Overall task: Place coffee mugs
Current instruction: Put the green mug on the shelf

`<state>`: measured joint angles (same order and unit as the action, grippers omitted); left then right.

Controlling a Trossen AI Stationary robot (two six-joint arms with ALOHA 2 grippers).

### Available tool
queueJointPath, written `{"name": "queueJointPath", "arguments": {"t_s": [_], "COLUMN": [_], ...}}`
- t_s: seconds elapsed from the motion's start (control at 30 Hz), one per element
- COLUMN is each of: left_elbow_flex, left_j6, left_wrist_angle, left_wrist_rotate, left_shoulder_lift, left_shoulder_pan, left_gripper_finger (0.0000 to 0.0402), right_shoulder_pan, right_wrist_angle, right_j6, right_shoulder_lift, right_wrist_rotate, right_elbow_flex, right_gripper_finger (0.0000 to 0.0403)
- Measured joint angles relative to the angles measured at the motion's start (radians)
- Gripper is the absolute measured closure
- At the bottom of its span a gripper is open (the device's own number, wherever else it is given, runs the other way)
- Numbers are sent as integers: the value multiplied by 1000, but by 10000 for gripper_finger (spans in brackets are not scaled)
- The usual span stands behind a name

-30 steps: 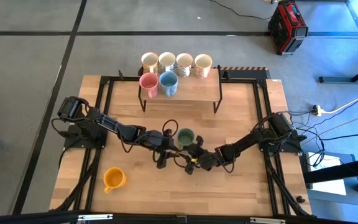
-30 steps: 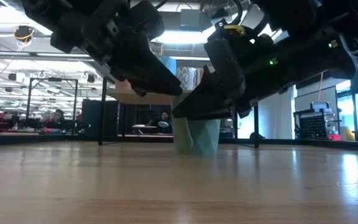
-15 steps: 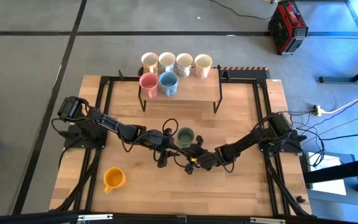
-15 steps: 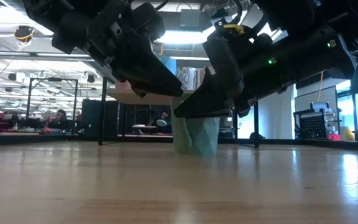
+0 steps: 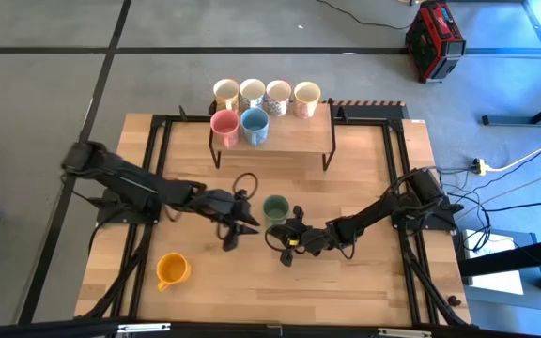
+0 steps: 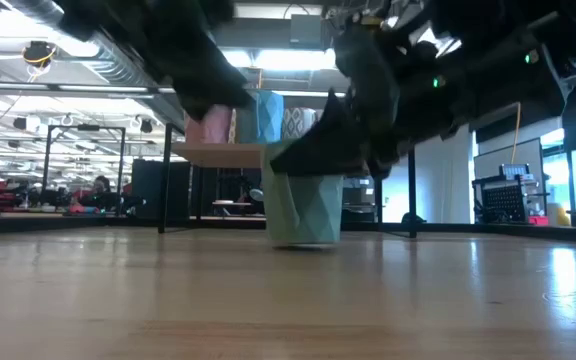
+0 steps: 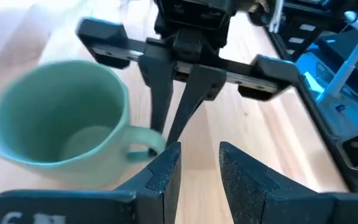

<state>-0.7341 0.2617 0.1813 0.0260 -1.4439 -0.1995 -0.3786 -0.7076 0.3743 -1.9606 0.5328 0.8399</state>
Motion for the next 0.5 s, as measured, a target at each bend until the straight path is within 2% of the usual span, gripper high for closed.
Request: {"name": "queueJointPath", "arguments": {"t_s": [0.23, 0.5], "left_elbow_flex": [-1, -1], "left_j6": [52, 145], "left_wrist_angle": [-326, -525], "left_wrist_rotate": [-77, -188], "left_shoulder_lift": [322, 580], "left_shoulder_pan": [-33, -59], "left_gripper_finger": [299, 299], "right_shoulder_pan": [0, 22], "right_wrist_angle": [12, 73], "right_j6": [-37, -109], "right_shoulder_lift": [94, 233], "right_wrist_rotate": [-21, -50], "right_elbow_flex": [6, 6], "right_gripper_finger": [402, 403]}}
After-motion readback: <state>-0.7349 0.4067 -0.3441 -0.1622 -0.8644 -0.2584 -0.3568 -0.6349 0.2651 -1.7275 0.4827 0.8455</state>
